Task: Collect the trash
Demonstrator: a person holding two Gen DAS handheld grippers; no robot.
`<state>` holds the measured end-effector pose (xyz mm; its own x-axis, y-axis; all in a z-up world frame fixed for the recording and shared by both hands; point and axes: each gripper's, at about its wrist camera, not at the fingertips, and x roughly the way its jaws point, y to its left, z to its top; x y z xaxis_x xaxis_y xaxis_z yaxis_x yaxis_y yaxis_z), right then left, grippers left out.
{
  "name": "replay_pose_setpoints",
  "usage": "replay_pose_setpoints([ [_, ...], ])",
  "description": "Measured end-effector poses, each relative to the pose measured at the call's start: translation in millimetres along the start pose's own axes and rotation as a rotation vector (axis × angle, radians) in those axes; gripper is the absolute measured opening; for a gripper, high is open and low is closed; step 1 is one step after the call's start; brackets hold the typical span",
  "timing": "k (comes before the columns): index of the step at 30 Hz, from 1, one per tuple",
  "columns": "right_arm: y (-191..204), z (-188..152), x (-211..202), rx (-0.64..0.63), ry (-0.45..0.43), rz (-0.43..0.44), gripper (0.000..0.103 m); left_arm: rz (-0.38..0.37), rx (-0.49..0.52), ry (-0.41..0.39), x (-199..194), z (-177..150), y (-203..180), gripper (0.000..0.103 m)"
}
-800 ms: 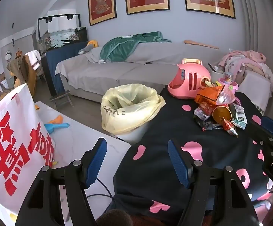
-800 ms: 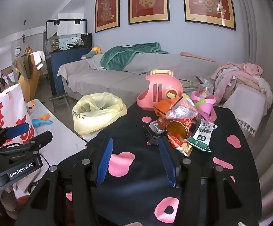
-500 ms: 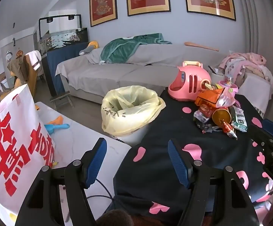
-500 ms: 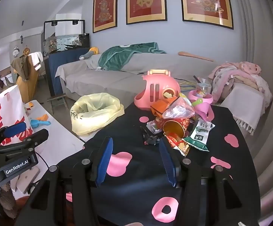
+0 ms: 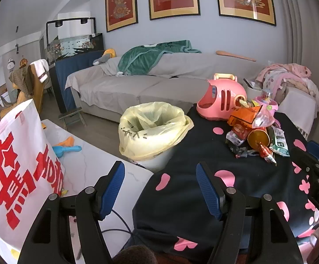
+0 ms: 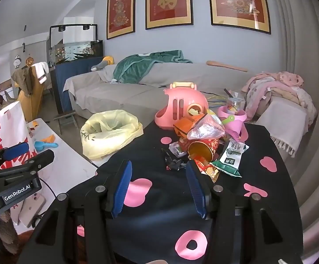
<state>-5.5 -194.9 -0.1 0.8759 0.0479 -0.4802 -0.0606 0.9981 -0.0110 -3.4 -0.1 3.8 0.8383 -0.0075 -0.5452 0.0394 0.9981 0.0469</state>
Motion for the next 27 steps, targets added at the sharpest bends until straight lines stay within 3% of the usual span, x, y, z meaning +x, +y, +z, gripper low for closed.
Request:
replay_pose_setpoints([
  [27, -3.5, -0.7, -2.6, 0.007, -0.003, -0.006, 0.049, -0.004, -0.007, -0.008, 2.7, -1.6, 1.6, 0.068],
])
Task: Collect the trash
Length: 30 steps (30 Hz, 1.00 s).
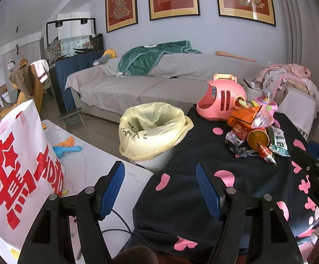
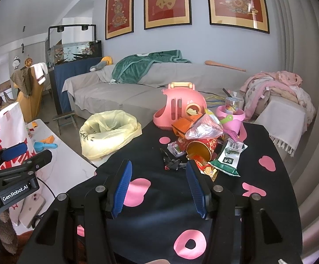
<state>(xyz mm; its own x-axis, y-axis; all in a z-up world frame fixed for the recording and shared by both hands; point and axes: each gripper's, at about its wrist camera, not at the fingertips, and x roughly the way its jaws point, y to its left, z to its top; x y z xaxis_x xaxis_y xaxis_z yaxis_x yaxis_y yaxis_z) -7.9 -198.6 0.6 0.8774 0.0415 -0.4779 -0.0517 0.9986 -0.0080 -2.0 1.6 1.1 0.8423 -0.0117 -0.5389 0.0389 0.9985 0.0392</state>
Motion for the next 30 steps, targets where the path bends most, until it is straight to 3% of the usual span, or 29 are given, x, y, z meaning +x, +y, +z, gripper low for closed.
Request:
replay_pose_setpoints([
  [30, -1.7, -0.6, 0.1, 0.002, 0.006, 0.001, 0.049, 0.000, 0.000, -0.002, -0.2, -0.1, 0.0, 0.068],
])
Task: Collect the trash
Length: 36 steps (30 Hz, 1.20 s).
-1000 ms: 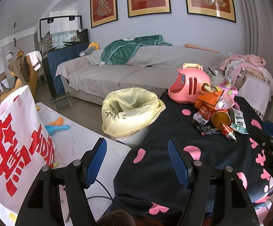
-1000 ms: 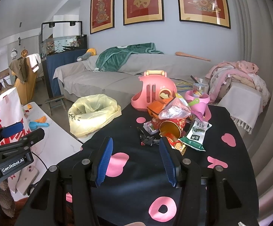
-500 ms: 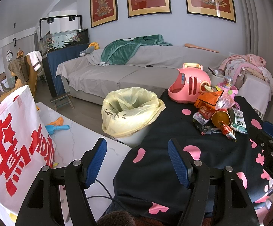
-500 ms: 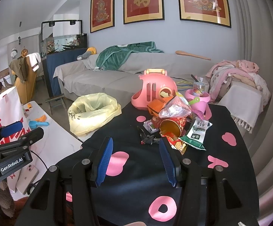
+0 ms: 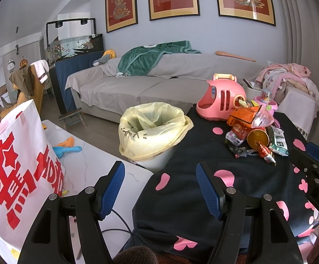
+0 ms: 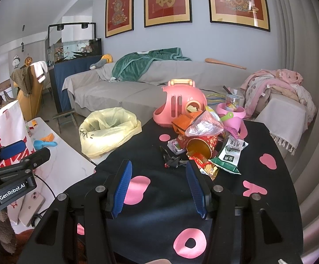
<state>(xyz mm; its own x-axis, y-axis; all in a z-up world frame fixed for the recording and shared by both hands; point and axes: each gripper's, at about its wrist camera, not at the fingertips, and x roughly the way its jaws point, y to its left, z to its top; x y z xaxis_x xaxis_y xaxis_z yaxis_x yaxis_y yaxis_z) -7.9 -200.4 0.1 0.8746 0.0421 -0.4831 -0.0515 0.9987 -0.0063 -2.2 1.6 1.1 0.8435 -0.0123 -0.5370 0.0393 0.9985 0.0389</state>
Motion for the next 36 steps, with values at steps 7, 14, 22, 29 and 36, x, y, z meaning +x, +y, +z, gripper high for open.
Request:
replay_pose_setpoints([
  [7, 0, 0, 1, 0.002, 0.003, 0.002, 0.049, 0.001, -0.001, 0.002, -1, 0, 0, 0.068],
  [14, 0, 0, 2, 0.003, 0.004, 0.001, 0.049, 0.002, -0.001, 0.001, -1, 0, 0, 0.068],
  [22, -10, -13, 9, 0.019, 0.008, -0.024, 0.049, -0.018, 0.003, -0.017, 12, 19, -4, 0.068],
  [29, -46, -8, 21, 0.045, 0.010, -0.122, 0.049, -0.149, 0.080, -0.032, 49, 43, -36, 0.068],
  [36, -107, -5, 35, 0.155, 0.048, -0.199, 0.049, -0.329, 0.149, 0.044, 101, 50, -82, 0.068],
])
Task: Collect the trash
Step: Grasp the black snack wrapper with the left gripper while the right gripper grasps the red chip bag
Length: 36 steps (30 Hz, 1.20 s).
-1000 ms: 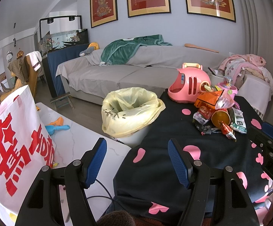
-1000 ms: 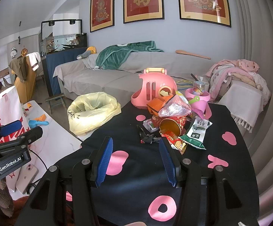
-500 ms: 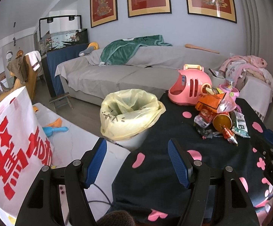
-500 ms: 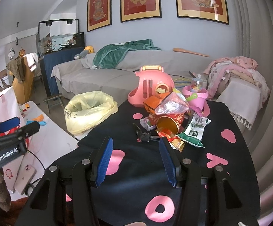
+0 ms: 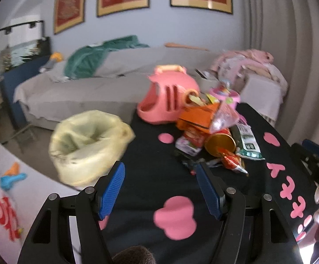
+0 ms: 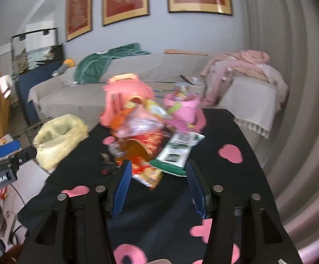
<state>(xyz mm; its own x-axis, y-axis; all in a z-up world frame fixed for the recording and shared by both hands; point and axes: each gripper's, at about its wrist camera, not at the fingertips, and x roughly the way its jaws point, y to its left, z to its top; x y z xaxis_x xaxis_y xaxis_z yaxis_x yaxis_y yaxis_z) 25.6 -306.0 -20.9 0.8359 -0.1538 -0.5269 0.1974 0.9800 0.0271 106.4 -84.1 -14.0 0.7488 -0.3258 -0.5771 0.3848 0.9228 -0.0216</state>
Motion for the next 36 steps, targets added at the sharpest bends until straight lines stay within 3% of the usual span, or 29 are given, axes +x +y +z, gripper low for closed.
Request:
replay_pose_setpoints([
  [6, -30, -5, 29, 0.018, 0.063, -0.070, 0.049, -0.148, 0.007, 0.105, 59, 2, -21, 0.068],
  [12, -49, -16, 58, 0.059, 0.127, -0.077, 0.049, -0.282, -0.022, 0.205, 107, 5, -37, 0.068],
  [15, -54, -14, 73, 0.072, 0.148, -0.072, 0.049, -0.272, -0.051, 0.206, 118, 12, -34, 0.068],
  [21, -55, 15, 127, 0.132, 0.197, 0.021, 0.049, -0.230, -0.078, 0.212, 130, 15, -9, 0.068],
  [25, -48, 30, 168, 0.139, 0.248, 0.027, 0.049, -0.202, -0.092, 0.230, 140, 8, 9, 0.068],
  [28, -39, 36, 189, 0.090, 0.275, -0.018, 0.049, -0.193, -0.106, 0.262, 150, 1, 20, 0.068],
  [36, -43, 30, 202, 0.091, 0.334, -0.004, 0.049, -0.245, -0.106, 0.312, 160, -9, 17, 0.068],
])
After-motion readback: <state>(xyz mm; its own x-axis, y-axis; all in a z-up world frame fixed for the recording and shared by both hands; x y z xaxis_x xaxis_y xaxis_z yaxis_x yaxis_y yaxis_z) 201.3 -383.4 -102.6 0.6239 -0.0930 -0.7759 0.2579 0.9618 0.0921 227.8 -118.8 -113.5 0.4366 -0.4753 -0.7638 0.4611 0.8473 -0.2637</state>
